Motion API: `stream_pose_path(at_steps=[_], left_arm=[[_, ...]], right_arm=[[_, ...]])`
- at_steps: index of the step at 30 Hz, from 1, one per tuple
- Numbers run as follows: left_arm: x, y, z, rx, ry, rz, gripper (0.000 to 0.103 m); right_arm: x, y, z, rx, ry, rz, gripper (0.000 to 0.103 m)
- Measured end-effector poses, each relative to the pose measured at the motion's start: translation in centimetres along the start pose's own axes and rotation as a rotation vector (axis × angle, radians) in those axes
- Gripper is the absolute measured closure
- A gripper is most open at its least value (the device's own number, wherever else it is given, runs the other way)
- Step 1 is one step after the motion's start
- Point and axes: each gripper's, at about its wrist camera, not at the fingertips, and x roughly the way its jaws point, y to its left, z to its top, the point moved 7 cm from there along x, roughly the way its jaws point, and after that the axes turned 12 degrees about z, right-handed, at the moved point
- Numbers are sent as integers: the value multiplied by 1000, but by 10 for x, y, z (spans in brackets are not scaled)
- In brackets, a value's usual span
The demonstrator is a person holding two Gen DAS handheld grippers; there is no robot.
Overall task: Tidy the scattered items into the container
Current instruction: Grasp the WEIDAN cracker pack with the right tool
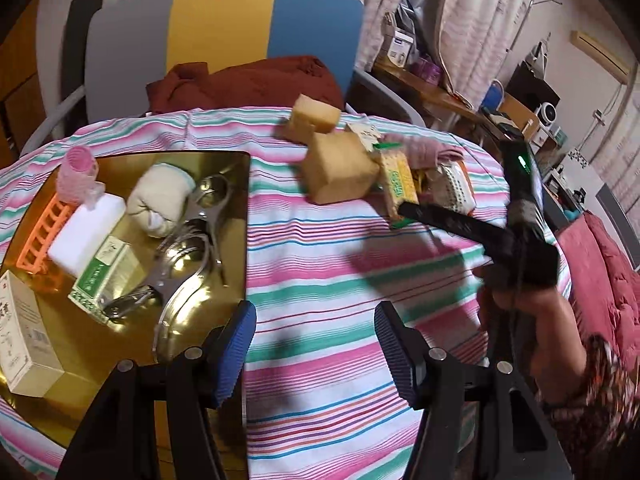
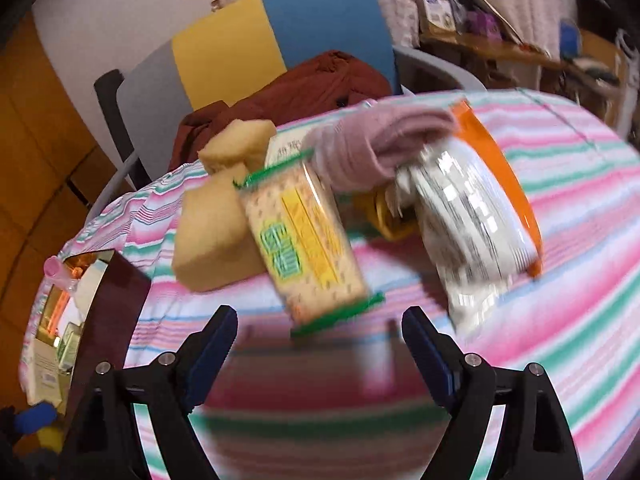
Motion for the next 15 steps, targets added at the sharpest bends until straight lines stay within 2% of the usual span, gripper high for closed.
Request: stream_pose_path(at_steps=[7,8,9,11,15], left_arm=[[5,0,-7,-14,25,-3,40],[6,0,-9,-18,32,-4,40],[8,0,-10,-23,39,-6,40],[10,0,-11,-29,45,-11,40],[11,-1,-9,-33,46,-18,40]], right_arm=[[22,1,12,-52,5,-59,19],[25,1,12,-58,7,-58,25],[27,1,12,-62,11,-58,36],[34,1,9,-61,34,-51,45],[29,6,-2,-91,22,-41,50]])
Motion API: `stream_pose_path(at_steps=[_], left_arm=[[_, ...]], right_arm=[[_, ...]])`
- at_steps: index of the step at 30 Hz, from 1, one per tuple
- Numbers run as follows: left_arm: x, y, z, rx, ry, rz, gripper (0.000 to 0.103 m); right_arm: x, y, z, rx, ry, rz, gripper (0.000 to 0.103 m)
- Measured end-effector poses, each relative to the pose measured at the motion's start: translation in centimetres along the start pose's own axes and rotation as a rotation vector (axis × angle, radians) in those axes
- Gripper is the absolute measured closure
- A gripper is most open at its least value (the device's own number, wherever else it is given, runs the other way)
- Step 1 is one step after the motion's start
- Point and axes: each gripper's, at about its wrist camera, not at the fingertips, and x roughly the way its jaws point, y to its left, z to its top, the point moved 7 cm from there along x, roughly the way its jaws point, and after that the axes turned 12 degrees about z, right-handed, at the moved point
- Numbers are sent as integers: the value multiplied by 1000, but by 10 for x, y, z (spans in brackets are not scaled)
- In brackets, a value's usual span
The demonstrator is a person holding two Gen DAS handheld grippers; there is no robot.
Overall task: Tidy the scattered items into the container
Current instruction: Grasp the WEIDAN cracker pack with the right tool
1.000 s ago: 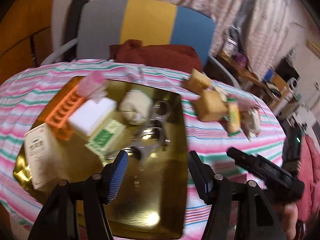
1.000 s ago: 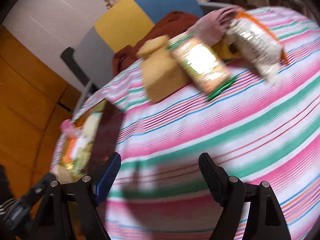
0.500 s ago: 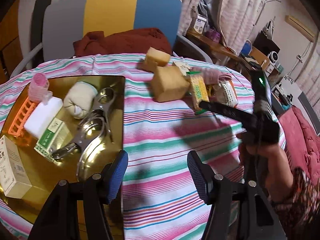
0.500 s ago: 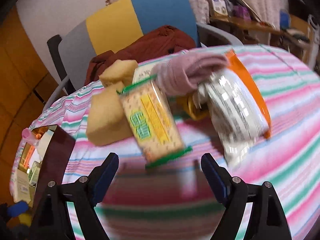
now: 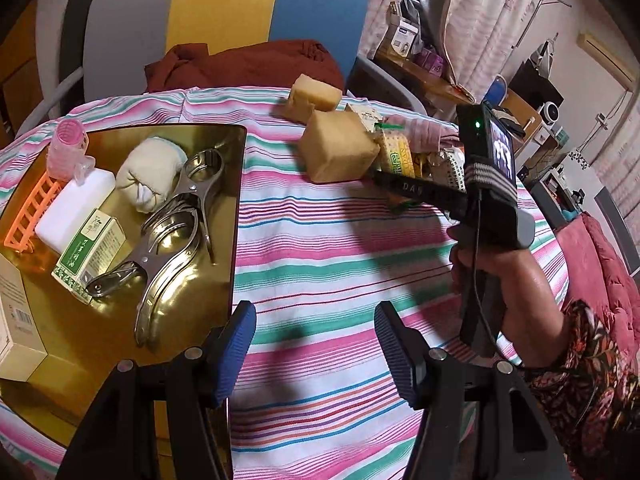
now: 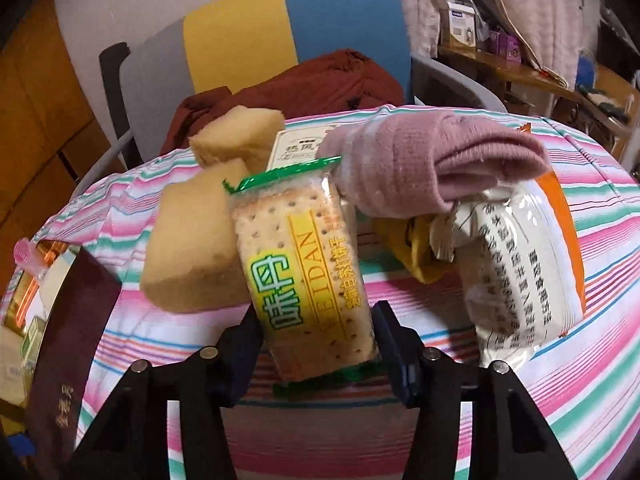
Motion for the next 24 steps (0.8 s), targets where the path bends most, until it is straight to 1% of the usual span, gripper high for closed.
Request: stream_pose_path(at_steps=[5,8,11,13,14,16,18,20,21,23,24], left_arm=[[10,-4,15,-18,9,-3,40],[18,-12,32,-32,6,-10,40],[28,-21,50,-28,-4,-1,40],[39,-28,64,-26,-8,23,40],[49,-32,72,-25,8,26,37],[65,-37,83,-37,43,39,37],[79,-41,97,-67,62,50,37],[89,-47,109,-67,59,65,35],[93,-52,115,-57,53,73,30],[101,-58,124,-31,51,108,30],[104,-62,130,-23,44,112,30]], right_arm=[[-15,-2,-14,42,-17,16,51],[-25,-4,-27,58,-23,13,51],[-28,-3,-35,56,-34,10,51],[-30,-2,-39,50,-41,8,51],[-29,-3,-39,50,-44,12,50],[-28,-5,-39,62,-52,32,49],[-29,-6,-39,67,-63,42,48],[-28,-5,-39,65,-69,55,45],[-27,-5,-39,63,-71,60,44],[-27,-5,-40,63,-76,68,42],[-28,-5,-41,64,-80,72,41]])
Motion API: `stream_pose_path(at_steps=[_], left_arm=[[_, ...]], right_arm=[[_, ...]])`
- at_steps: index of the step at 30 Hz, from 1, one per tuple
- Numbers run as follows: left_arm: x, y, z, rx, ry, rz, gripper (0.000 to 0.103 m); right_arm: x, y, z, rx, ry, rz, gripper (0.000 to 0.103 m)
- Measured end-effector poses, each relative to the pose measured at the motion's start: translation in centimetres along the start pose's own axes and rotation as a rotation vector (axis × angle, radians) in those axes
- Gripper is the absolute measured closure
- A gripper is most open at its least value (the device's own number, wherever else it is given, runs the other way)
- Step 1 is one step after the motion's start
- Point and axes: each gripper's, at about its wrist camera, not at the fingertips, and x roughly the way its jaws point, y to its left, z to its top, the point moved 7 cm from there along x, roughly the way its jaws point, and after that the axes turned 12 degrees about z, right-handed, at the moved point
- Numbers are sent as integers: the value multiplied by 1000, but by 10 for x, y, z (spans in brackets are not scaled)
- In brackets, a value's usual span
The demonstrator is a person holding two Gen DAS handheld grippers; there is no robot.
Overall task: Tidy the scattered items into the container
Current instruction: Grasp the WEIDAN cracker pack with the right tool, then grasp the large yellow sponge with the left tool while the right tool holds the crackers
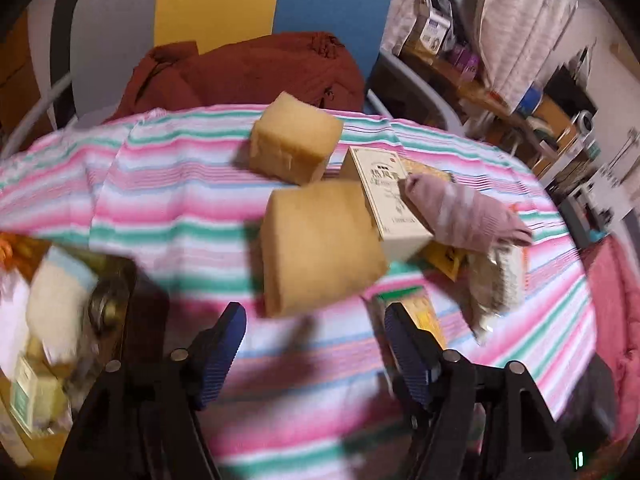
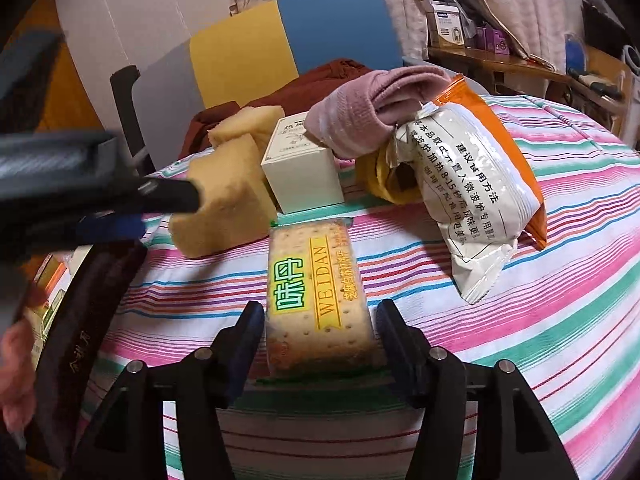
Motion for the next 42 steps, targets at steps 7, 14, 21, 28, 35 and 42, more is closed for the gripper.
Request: stream_pose_path(at_steps=[7,14,21,28,35,42], left_arm=[[27,-13,12,17,39,7,29],[47,-6,6,18,76,-49,24],[47,-2,-6,10,95,-109,29],[38,9,-16,-28,111,-130,35],[21,17,-42,-52,133,-169,35],[-2,20,-76,-35,145,-206,35]], right_arm=[[4,3,-1,-20,0,-4,37],[8,8,-4,-35,-4,-11,35],[13,13,-4,-65,6,-49,35],[14,9,0,-78,9,-74,37],[11,6,0,-80,7,-88,41],[4,-3,3,-40,-11,-86,52]])
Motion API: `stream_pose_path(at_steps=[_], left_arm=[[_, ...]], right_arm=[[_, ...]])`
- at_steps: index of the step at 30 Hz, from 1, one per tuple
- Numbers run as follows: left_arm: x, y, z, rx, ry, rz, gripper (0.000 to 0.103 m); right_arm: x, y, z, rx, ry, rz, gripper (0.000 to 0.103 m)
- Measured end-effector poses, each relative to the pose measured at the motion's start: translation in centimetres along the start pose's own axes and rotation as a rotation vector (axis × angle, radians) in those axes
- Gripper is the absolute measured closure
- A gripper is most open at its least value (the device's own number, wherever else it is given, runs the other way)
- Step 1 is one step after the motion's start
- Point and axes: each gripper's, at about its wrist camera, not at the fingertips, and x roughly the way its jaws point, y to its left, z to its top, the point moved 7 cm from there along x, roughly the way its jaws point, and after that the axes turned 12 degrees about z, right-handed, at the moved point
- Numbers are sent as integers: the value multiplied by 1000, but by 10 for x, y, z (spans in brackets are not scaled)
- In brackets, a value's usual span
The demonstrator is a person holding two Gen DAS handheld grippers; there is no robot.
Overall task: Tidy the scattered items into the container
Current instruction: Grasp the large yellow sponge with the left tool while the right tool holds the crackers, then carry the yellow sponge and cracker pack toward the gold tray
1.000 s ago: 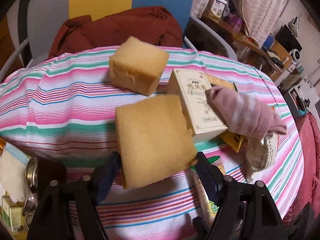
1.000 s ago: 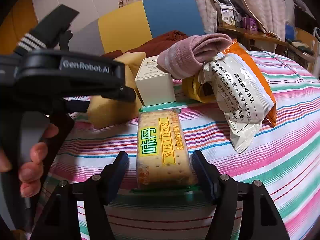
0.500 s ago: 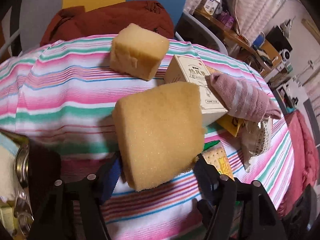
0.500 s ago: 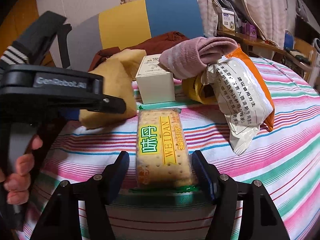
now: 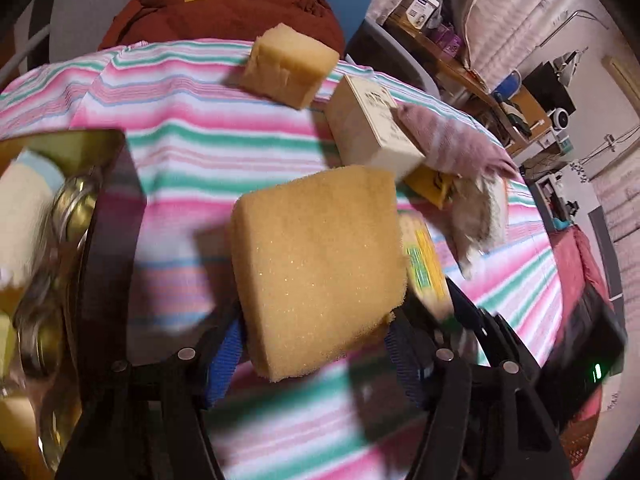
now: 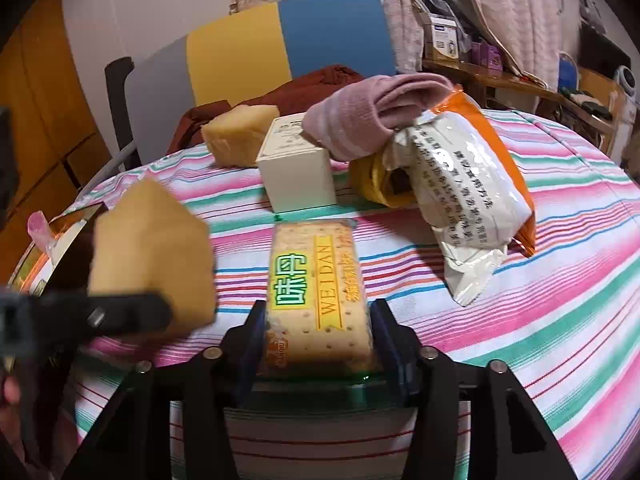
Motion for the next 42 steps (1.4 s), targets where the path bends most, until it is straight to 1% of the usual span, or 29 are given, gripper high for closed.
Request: stream_pose_path(at_steps=[3,6,13,15,18,23,25,27,28,31,34,35,37,39,40,42], left_arm=[[-8,-2,-14,16,5,-11,35],[-9,-7,-21,33,7,-6,35],[-18,-3,-45,46,20,-3,35],[-23,-4,-54,55,23,-10,34],[-28,-5,-65,99,10,19,34],[-29,-5,-72,145,-13,51,34],[-30,-6,-71,140,-15,54,33],[-32,-5,-68,111,-16,46,29],[-33,-5,-67,94,-16,45,28],[-34,-3,-61,46,-18,48,25],[-27,-6,-56,41,2,72,25],[-22,-7,-55,43,14,92,25],[-13,-8,-52,52,29,117,24],[-10,-10,-51,67,12,127,24],[-10,-12,-50,76,1,130,24],[-12,-13,-52,97,-14,134,28]], right_arm=[[-4,5,-4,-10,5,-17,52],[-9,9,-10,-17,6,-26,52],[-19,11,-18,-14,4,-37,52],[-25,13,-24,-28,10,-59,52],[-40,15,-36,-30,22,-81,52],[-66,11,-53,31,46,-89,52],[-73,8,-55,61,54,-76,49],[-77,6,-55,70,53,-84,40],[-77,5,-54,71,61,-85,38],[-72,2,-53,81,82,-77,37],[-66,4,-52,57,100,-93,37],[-65,4,-52,46,109,-102,37],[-63,5,-52,27,117,-115,41],[-64,4,-52,22,118,-120,53],[-65,2,-51,30,119,-117,53],[-70,-2,-50,68,111,-99,54]])
